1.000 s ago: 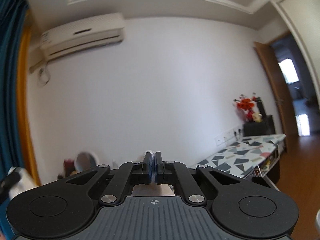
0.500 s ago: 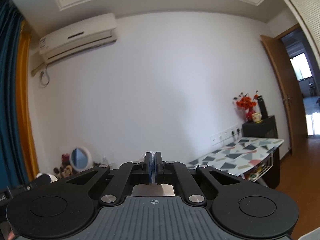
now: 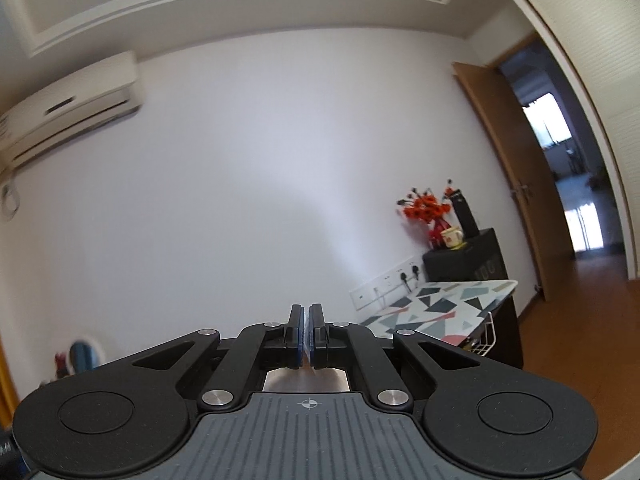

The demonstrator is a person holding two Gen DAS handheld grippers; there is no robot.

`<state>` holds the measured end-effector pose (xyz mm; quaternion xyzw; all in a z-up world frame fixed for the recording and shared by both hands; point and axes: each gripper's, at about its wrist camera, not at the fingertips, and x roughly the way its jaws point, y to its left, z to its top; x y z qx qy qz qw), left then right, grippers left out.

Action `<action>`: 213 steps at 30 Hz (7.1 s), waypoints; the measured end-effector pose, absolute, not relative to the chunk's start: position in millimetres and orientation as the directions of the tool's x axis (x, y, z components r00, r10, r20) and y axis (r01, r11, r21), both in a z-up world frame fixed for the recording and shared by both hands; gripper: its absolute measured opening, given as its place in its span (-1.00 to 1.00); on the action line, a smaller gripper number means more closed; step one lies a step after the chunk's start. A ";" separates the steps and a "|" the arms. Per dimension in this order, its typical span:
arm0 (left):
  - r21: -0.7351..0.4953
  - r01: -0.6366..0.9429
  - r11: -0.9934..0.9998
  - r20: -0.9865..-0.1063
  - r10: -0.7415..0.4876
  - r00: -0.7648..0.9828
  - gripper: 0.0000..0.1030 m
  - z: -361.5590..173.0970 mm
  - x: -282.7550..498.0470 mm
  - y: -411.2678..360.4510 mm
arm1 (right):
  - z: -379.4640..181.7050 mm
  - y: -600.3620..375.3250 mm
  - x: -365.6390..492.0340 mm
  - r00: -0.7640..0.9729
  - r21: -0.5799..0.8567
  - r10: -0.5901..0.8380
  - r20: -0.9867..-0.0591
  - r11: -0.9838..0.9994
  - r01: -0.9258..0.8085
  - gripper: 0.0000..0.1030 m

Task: Fold clothes

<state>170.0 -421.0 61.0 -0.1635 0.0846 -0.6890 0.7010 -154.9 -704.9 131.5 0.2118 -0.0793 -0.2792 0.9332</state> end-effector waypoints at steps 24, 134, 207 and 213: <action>-0.089 0.965 0.248 0.222 -0.939 0.262 -0.96 135.8 257.8 -620.4 | -43.0 -903.8 59.3 0.888 0.411 -0.308 -0.341 0.801 0.436 0.13; -0.411 0.892 0.190 -0.407 -0.914 0.007 -0.80 -179.2 209.7 -795.9 | -160.5 -905.6 -38.2 0.625 0.157 -0.729 -0.280 0.607 0.779 -0.80; -0.347 0.187 0.919 -0.772 -0.393 0.500 0.78 -123.2 523.5 -909.5 | -148.7 -1139.6 409.9 0.749 -0.049 -0.077 -0.659 0.997 0.059 0.81; -0.254 -0.131 0.958 -0.831 -0.147 0.537 0.81 -115.5 511.3 -932.9 | -163.0 -1182.8 423.1 0.740 0.144 0.246 -0.626 0.969 -0.200 -0.95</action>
